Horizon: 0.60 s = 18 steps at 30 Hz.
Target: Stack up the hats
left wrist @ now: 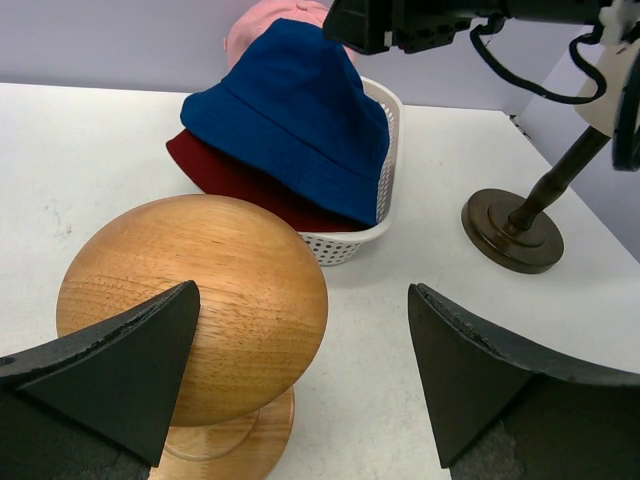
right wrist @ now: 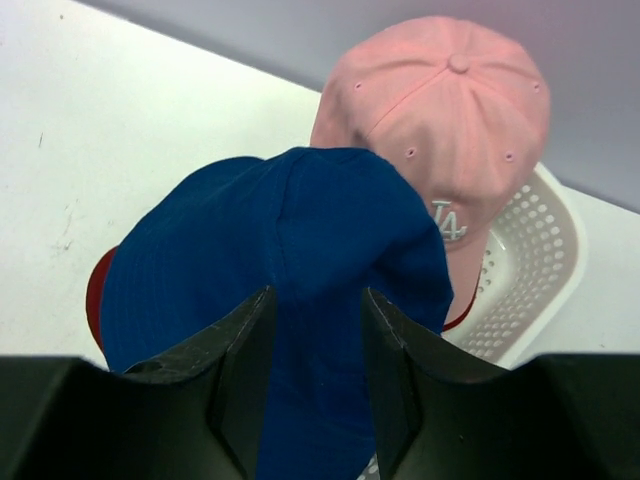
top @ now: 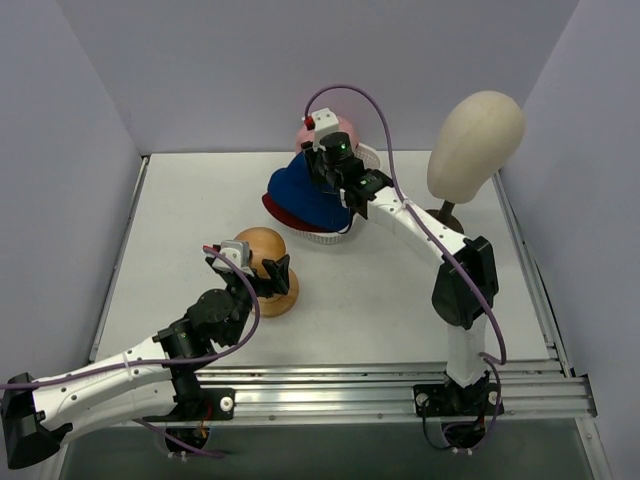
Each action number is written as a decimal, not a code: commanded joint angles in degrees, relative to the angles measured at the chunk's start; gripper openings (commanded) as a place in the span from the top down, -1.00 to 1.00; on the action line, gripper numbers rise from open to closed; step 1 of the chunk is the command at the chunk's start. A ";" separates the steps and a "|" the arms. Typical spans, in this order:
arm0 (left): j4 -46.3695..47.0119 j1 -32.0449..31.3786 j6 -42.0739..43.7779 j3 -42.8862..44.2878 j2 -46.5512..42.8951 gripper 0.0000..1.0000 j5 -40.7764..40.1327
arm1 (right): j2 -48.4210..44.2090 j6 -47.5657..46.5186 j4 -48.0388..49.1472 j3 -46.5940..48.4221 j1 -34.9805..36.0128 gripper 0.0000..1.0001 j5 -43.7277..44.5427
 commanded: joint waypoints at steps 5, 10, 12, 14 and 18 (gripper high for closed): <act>2.96 -0.14 0.40 0.26 -0.09 -0.88 -0.61 | 4.20 0.01 -1.73 3.19 -0.46 0.34 -4.69; 3.05 -0.14 0.48 0.35 0.26 -0.88 -0.87 | 4.03 0.01 -0.68 3.54 -0.98 0.74 0.93; 3.05 -0.14 0.48 0.35 0.44 -0.88 -0.87 | 3.76 0.01 -1.03 4.50 -1.51 0.76 1.03; 3.05 -0.14 0.48 0.44 0.53 -0.88 -0.87 | 2.97 -0.34 -1.21 6.25 -2.04 0.83 1.46; 3.14 -0.14 0.57 0.44 0.79 -0.88 -0.87 | -0.18 -0.96 0.81 5.92 -2.22 0.96 1.38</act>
